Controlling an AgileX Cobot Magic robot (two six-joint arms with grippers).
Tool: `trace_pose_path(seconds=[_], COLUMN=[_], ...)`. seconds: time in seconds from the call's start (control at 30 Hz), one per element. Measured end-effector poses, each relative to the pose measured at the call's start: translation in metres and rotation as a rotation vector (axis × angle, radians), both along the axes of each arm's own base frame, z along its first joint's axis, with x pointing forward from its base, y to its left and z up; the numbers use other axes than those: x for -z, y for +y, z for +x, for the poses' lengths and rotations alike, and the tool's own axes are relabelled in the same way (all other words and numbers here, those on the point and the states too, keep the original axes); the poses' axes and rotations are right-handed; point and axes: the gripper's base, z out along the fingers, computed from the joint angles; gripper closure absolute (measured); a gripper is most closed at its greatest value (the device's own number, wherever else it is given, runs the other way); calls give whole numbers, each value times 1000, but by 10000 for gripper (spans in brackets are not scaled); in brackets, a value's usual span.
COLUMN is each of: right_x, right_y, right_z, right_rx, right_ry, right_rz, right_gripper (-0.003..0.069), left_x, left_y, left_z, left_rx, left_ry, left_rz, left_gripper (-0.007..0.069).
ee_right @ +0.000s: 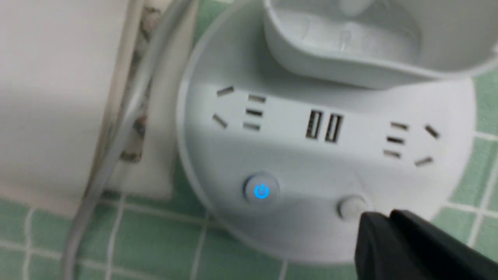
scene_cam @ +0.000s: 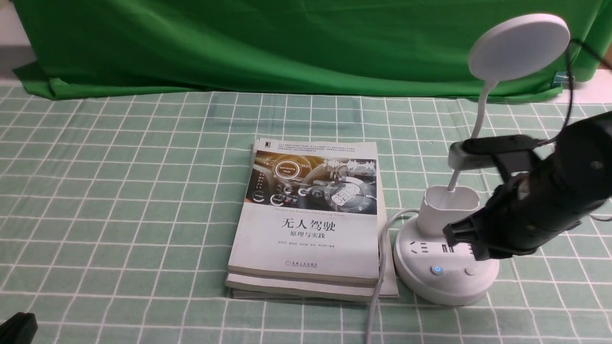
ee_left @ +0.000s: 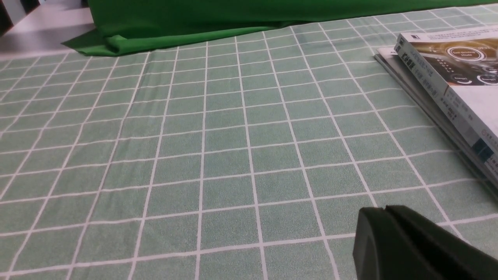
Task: Turn off the desk lamp on the blue coffee tablecloth by hand.
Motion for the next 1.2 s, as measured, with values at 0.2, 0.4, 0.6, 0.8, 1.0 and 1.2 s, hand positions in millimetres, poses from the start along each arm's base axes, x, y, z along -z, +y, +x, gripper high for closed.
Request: trace_pose_path(seconds=[0.2, 0.4, 0.6, 0.8, 1.0, 1.2], right_x=[-32, -54, -86, -103, -78, -17], right_y=[-17, -37, -49, -59, -78, -102], right_z=[-50, -100, -130, -147, -158, -186], right_rx=[-5, 3, 15, 2, 62, 203], right_ry=[-111, -241, -443, -609, -784, -930], right_rz=[62, 126, 224, 251, 224, 156], right_gripper=[615, 599, 577, 605, 629, 627], left_x=[0, 0, 0, 0, 0, 0], left_y=[0, 0, 0, 0, 0, 0], left_z=[0, 0, 0, 0, 0, 0], left_rx=[0, 0, 0, 0, 0, -1], left_ry=[0, 0, 0, 0, 0, 0], left_rz=[0, 0, 0, 0, 4, 7], left_gripper=[624, 624, 624, 624, 624, 624])
